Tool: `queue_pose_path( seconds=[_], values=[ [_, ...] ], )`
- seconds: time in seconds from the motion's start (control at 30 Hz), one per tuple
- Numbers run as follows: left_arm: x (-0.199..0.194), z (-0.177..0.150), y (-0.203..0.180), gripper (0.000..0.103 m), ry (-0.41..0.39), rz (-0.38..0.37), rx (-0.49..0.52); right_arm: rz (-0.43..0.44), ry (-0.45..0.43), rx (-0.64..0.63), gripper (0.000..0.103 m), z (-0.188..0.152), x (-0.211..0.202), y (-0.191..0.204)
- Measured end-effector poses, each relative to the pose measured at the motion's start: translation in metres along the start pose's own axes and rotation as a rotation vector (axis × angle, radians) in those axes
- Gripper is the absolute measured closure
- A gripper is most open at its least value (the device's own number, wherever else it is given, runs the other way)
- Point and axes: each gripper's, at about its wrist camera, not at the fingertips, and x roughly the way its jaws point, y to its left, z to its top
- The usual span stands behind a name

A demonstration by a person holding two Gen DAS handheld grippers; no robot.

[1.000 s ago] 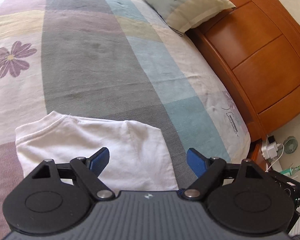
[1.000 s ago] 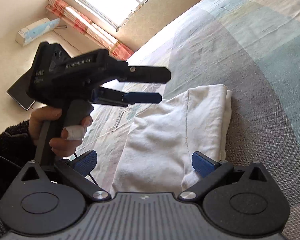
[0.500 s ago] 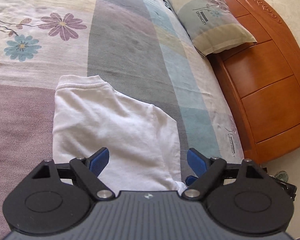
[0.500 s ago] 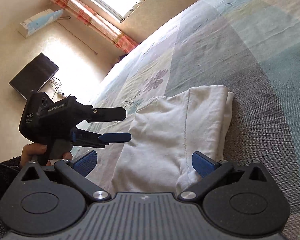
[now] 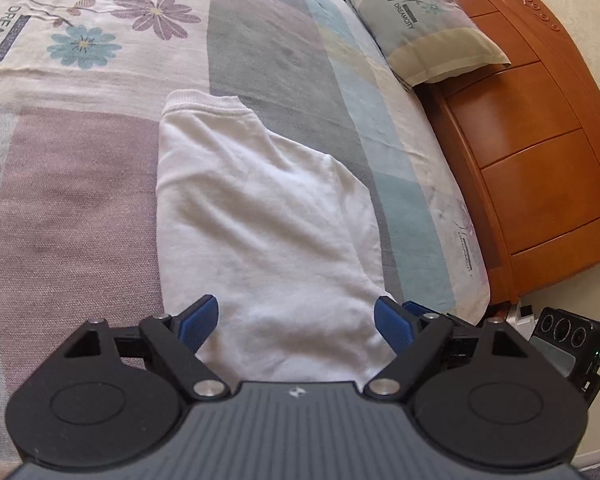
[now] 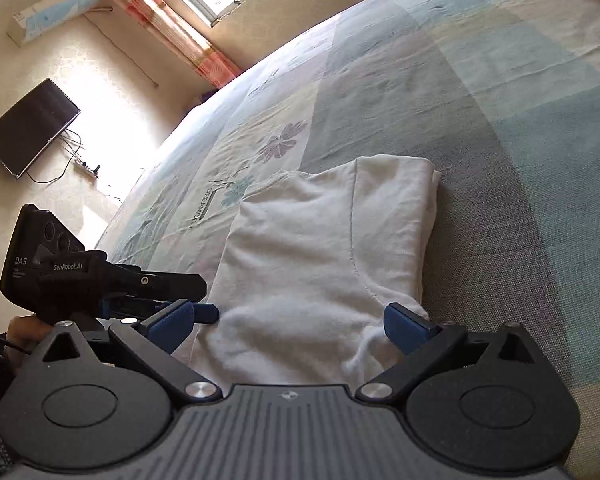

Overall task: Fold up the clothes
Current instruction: 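Move the open right gripper over the folded sweatshirt beside the left gripper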

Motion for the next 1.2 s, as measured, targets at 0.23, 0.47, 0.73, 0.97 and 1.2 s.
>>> queue_pose_path(
  seconds=[0.23, 0.47, 0.73, 0.97, 1.2],
  values=[
    [-0.028, 0.01, 0.013, 0.018, -0.027, 0.068, 0.15, -0.063, 0.013, -0.009, 0.0, -0.023, 0.026, 0.049],
    [-0.056, 0.01, 0.05, 0.018, -0.064, 0.117, 0.165, -0.002, 0.057, 0.015, 0.0, -0.046, 0.058, 0.096],
    [-0.075, 0.005, 0.078, 0.018, -0.081, 0.095, 0.123, -0.066, 0.159, 0.058, 0.0, -0.056, 0.079, 0.121],
    [-0.074, 0.006, 0.08, 0.018, -0.076, 0.066, 0.109, -0.287, 0.029, -0.03, 0.0, -0.015, 0.069, 0.106],
    [-0.062, 0.004, 0.071, 0.018, -0.072, 0.068, 0.1, -0.363, 0.05, 0.015, 0.0, -0.015, 0.069, 0.064]
  ],
)
